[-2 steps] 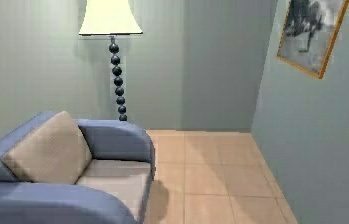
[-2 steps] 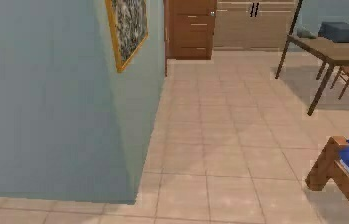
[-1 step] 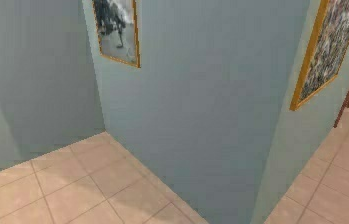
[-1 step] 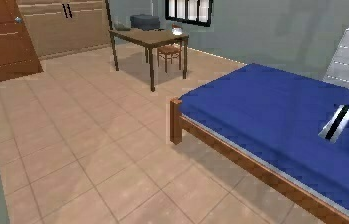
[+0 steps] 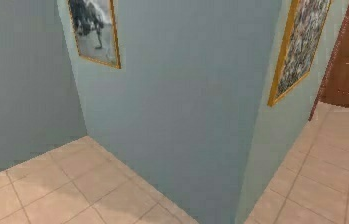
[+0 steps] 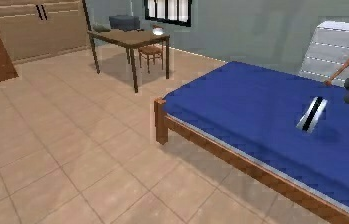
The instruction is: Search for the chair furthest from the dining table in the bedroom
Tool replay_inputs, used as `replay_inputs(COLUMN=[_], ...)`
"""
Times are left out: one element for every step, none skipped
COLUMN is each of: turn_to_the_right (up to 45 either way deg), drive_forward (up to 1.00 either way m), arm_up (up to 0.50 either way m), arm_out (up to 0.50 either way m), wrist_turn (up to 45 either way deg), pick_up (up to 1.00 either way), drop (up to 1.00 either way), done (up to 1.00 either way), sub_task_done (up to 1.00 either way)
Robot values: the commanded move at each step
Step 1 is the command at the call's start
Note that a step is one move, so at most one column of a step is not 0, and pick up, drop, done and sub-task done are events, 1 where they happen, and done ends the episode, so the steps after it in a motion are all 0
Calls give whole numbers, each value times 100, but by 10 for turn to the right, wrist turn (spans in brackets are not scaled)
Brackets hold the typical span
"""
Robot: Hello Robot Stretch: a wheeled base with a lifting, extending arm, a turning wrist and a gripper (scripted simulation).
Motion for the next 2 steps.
replay_inputs(turn_to_the_right=[0,-450], drive_forward=[60,0], arm_up=[0,0], arm_out=[0,0], wrist_turn=[0,0], pick_up=[0,0], drop=[0,0], done=[0,0], sub_task_done=[0,0])
